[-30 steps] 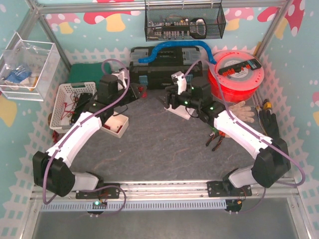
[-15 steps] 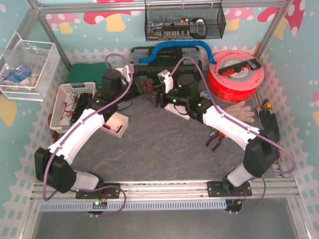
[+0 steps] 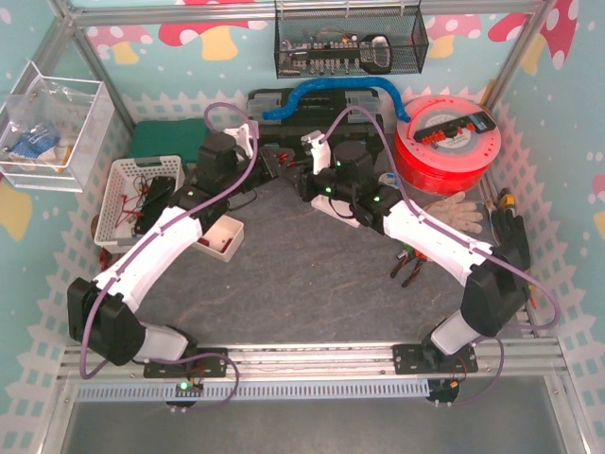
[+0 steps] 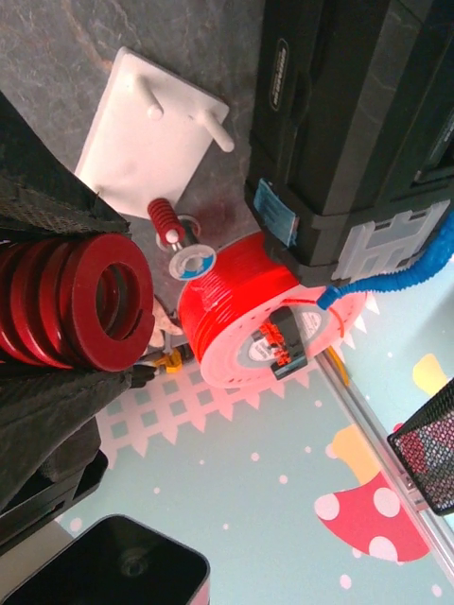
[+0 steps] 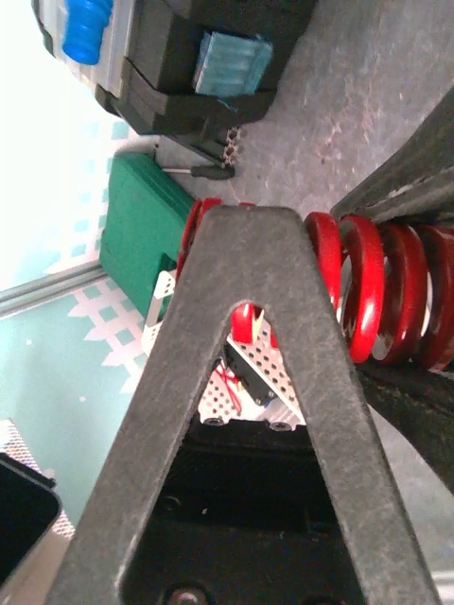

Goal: Install the large spring

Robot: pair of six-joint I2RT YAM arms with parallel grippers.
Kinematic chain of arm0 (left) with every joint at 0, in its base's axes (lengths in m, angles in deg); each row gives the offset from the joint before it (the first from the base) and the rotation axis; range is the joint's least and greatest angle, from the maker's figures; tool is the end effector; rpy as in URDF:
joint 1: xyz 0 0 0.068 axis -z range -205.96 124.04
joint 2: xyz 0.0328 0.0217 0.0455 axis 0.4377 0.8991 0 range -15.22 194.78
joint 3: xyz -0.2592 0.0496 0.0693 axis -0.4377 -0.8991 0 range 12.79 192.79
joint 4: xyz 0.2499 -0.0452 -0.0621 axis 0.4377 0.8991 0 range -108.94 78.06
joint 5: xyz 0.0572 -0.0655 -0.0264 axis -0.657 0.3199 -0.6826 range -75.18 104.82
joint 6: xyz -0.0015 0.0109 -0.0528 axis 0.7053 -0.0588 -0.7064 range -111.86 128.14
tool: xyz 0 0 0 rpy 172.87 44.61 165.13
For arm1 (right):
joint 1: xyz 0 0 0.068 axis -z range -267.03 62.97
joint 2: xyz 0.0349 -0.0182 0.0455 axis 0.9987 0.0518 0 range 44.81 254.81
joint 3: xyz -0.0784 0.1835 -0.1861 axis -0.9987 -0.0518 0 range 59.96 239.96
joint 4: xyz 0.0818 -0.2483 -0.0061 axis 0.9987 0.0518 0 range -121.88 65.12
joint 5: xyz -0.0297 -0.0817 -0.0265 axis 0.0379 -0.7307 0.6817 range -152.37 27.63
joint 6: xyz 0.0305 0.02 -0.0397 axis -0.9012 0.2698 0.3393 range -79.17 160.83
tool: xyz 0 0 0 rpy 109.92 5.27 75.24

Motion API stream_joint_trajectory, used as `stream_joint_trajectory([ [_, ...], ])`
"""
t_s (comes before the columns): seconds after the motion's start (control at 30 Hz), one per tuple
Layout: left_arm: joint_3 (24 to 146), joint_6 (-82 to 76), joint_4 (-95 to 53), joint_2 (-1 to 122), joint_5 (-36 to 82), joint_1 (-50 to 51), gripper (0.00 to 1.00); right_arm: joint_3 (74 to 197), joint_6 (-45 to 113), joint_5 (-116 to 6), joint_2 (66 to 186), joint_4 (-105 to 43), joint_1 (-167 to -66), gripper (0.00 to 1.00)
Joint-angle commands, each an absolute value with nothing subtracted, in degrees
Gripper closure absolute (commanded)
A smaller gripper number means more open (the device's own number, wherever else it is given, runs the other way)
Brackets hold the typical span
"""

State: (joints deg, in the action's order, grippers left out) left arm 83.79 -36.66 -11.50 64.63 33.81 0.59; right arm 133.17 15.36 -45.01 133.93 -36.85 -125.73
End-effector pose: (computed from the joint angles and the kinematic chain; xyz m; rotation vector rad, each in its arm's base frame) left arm 0.2883 -0.1571 0.3648 -0.0695 2.0075 -1.1421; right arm 0.2852 0.2421 0.3476 -0.4487 1.8278 1.0602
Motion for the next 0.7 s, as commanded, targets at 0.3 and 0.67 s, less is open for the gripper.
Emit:
stream_joint_trajectory([
  [0.3, 83.87, -31.2, -8.81, 61.9, 44.25, -1.65, 0.58, 127.26, 32.97, -50.29, 129.31, -40.06, -125.61, 1.0],
  [0.67, 90.45, -15.62, 4.94, 63.76, 57.8, -8.12, 0.37, 117.78, 51.59, -50.84, 123.16, -47.11, -125.61, 1.0],
])
